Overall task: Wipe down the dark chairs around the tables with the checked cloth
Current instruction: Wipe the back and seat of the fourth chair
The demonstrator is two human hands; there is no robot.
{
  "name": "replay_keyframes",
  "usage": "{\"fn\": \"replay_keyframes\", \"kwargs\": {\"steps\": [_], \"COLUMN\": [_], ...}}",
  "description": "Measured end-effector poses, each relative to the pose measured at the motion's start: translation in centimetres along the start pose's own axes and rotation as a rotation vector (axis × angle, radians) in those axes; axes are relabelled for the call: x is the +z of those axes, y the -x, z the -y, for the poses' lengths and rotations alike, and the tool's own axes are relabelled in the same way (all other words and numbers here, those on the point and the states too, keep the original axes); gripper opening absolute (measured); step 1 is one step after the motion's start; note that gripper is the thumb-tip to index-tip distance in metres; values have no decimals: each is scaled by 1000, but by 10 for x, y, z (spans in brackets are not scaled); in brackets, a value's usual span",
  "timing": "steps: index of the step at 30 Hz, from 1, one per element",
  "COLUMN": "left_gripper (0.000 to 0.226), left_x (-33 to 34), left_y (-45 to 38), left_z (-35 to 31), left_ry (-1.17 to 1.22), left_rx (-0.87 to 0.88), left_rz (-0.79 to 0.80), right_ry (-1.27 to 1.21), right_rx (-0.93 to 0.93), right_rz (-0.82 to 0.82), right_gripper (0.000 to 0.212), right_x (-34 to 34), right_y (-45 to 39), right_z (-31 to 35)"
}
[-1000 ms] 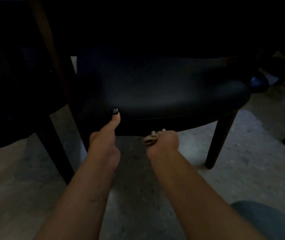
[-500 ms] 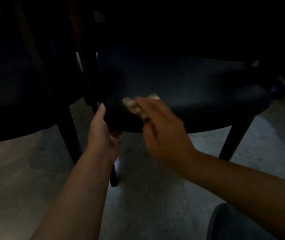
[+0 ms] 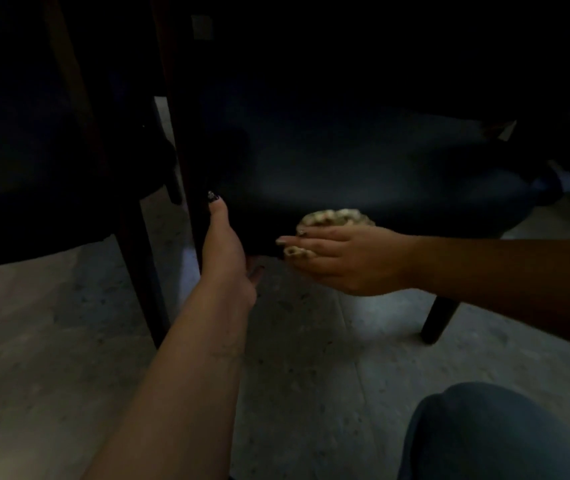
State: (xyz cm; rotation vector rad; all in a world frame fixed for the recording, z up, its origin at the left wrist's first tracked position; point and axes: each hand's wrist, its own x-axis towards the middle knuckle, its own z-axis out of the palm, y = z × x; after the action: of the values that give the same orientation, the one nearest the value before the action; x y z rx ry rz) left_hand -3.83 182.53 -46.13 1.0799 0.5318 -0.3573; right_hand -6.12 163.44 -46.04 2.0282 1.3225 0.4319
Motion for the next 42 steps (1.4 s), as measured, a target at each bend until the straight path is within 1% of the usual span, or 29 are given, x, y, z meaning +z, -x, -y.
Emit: {"fn": "replay_keyframes", "kwargs": {"steps": [3, 5, 8, 11, 12, 13, 14, 15, 16, 17, 18, 20, 21, 22, 23, 25, 26, 28, 29, 31, 32, 33, 35, 37, 38, 39, 40, 41, 42], "left_gripper": [66, 68, 59, 54, 54, 55, 57, 59, 60, 59, 58, 58, 57, 55, 54, 60, 63, 65, 64, 63, 63, 62, 58, 57, 57, 57, 57, 58, 60], "left_x": [2, 1, 4, 8, 9, 11, 13, 16, 20, 24, 29, 38, 41, 44, 44, 43, 42, 42, 42, 43, 44, 44, 43, 42, 41, 40, 42, 43, 43], "left_y": [0, -3, -1, 2, 1, 2, 1, 2, 3, 5, 6, 10, 11, 11, 11, 9, 7, 6, 6, 4, 6, 6, 6, 7, 7, 6, 9, 8, 8], "left_z": [5, 7, 5, 7, 9, 12, 15, 20, 25, 29, 34, 44, 47, 50, 51, 52, 53, 52, 52, 53, 53, 54, 55, 54, 54, 54, 52, 53, 54], "left_ry": [-42, -42, -42, -3, -8, -32, -66, -99, -118, -117, -90, -25, -10, 3, 10, 1, -5, -23, -26, -41, -52, -68, -89, -115, -125, -132, -133, -136, -136], "left_rx": [50, 54, 28, -22, -31, -42, -58, -78, -99, -122, -140, -147, -127, -105, -90, -81, -85, -85, -81, -64, -60, -57, -41, -28, -29, -28, -26, -12, -14], "left_rz": [-2, -24, -11, 5, 22, 50, 88, 134, 180, 216, 235, 231, 216, 197, 182, 182, 185, 191, 192, 193, 198, 201, 206, 214, 214, 222, 227, 222, 206], "right_ry": [6, 2, -12, -34, -68, -135, -202, -327, -433, -514, -503, -530, -612, -694, -778, -936, -988, -1115, -1116, -1059, -1031, -961, -865, -935, -903, -816, -724, -678, -656], "right_rx": [41, 77, 91, 130, 175, 261, 405, 626, 893, 1196, 1513, 2122, 2340, 2454, 2526, 2702, 2782, 2769, 2770, 2815, 2826, 2813, 2802, 2751, 2759, 2799, 2836, 2844, 2822], "right_rz": [-27, -41, -92, -49, -36, -39, -78, -123, -199, -319, -443, -691, -826, -963, -1075, -1309, -1435, -1524, -1488, -1504, -1446, -1347, -1247, -1231, -1200, -1145, -1146, -1191, -1289], "right_gripper": [40, 40, 40, 45, 46, 44, 39, 35, 34, 39, 45, 49, 48, 44, 37, 24, 22, 26, 25, 31, 34, 35, 34, 34, 34, 34, 35, 37, 39], "right_x": [-3, -3, 7, 14, 14, 12, 7, 2, -3, -6, -4, 9, 19, 30, 42, 61, 61, 58, 53, 52, 51, 48, 46, 50, 50, 47, 45, 40, 37], "right_y": [-50, -58, -25, 24, 38, 51, 64, 78, 93, 108, 125, 153, 163, 172, 179, 188, 184, 167, 155, 136, 131, 131, 143, 153, 153, 148, 138, 124, 106], "right_z": [4, 6, 11, 19, 24, 28, 34, 41, 47, 51, 49, 33, 18, 4, -8, -28, -34, -31, -26, -15, -11, -10, -17, -24, -26, -24, -20, -15, -9]}}
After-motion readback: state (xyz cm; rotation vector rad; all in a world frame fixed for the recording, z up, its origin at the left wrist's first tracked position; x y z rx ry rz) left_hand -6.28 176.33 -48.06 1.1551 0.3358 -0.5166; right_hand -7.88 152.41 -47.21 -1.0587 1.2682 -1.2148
